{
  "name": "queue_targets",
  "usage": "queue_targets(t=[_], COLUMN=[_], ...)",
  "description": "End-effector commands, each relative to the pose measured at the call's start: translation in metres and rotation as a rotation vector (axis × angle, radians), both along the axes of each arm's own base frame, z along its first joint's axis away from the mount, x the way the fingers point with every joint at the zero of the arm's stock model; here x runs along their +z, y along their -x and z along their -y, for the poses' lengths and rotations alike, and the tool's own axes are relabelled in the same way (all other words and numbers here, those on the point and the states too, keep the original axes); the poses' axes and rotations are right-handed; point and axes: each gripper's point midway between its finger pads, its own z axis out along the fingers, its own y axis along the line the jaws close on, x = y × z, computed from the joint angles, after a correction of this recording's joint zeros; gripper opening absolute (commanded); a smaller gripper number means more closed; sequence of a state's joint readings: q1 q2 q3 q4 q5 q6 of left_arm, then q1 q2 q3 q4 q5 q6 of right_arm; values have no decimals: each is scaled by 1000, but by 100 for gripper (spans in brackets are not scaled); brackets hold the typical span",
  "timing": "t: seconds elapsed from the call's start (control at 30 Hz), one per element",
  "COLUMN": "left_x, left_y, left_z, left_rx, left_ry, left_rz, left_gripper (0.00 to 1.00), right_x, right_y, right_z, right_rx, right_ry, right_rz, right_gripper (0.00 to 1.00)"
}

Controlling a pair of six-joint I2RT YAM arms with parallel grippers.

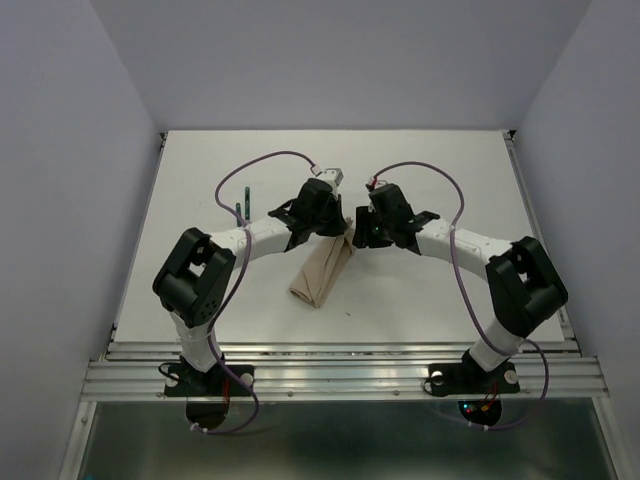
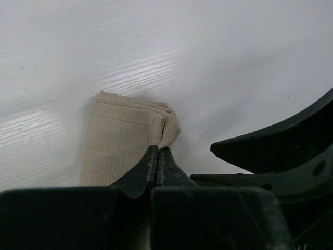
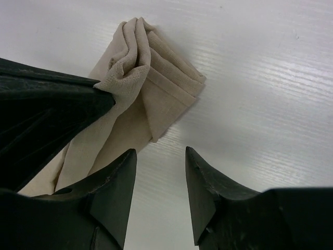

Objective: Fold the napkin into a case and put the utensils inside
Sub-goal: Stuff the top corner of the smaller-rectangle-folded napkin into the folded napkin.

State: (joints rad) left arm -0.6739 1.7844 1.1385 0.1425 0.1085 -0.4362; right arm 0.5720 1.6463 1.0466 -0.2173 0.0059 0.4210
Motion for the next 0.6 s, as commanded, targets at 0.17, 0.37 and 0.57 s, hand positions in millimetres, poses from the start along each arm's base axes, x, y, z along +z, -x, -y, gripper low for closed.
queue_targets(t=[0.17, 0.37, 0.57], left_x=[39, 37, 38], left_y=[-4, -4, -4], left_z=[6, 6, 7], left_rx=[6, 10, 8], left_ry=[92, 91, 97], left_rz=[68, 62, 61], left_gripper=[0, 0, 0], right_x=[0, -8, -17], right_y=[-19, -22, -27], right_z=[-17, -30, -35], right_rx=[45, 74, 70], right_ry=[98, 105, 124], right_rz=[60, 51, 48], right_gripper=[46, 44, 40])
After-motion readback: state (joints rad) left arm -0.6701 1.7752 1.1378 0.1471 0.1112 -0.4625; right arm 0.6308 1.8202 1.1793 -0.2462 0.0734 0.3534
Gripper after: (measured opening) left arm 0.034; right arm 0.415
